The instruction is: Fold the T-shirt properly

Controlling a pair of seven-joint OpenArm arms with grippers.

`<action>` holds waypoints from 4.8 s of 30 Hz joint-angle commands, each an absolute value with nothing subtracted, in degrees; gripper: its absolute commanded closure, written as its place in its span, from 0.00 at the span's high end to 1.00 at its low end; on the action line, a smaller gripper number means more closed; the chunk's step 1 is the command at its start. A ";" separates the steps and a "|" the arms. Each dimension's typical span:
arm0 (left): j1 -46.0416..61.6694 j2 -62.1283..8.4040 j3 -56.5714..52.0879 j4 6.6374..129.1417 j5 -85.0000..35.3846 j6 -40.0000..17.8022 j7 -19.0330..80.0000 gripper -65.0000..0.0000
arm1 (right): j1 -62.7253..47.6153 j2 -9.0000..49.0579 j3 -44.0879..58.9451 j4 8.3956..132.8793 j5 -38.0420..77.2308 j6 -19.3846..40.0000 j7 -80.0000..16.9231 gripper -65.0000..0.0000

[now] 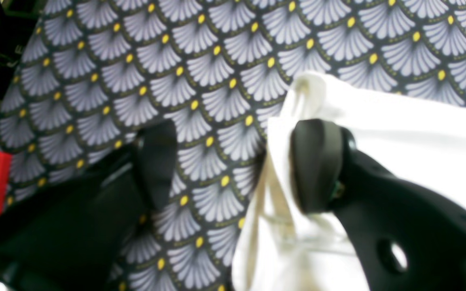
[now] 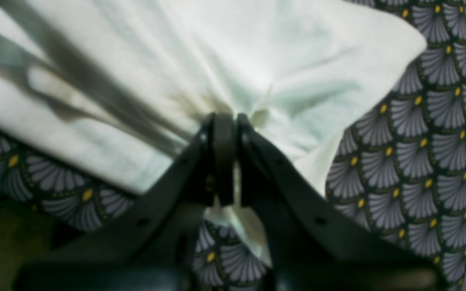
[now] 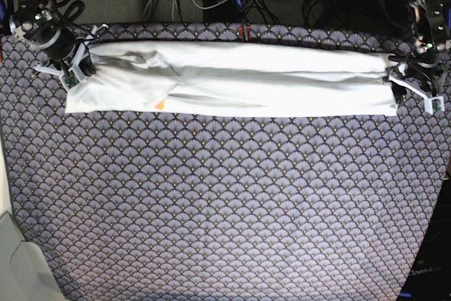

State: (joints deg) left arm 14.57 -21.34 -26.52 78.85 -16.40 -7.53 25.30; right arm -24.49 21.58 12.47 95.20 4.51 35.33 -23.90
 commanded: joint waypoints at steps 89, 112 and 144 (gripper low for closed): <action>9.10 -2.59 7.34 109.58 -26.07 -13.14 50.51 0.02 | -24.13 22.29 12.62 95.78 4.09 35.21 -24.13 0.00; 7.34 -2.68 12.26 102.46 -26.51 -13.14 50.15 0.56 | -24.48 22.29 12.88 95.78 4.09 35.21 -24.31 0.00; 11.03 -9.36 -5.58 108.18 -26.59 -13.76 50.68 0.76 | -25.10 22.29 13.23 108.62 4.35 35.21 -37.32 0.50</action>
State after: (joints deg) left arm 11.55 -9.19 -5.50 107.33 -26.00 -13.52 51.64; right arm -25.17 21.56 12.80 107.70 4.25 35.18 -38.00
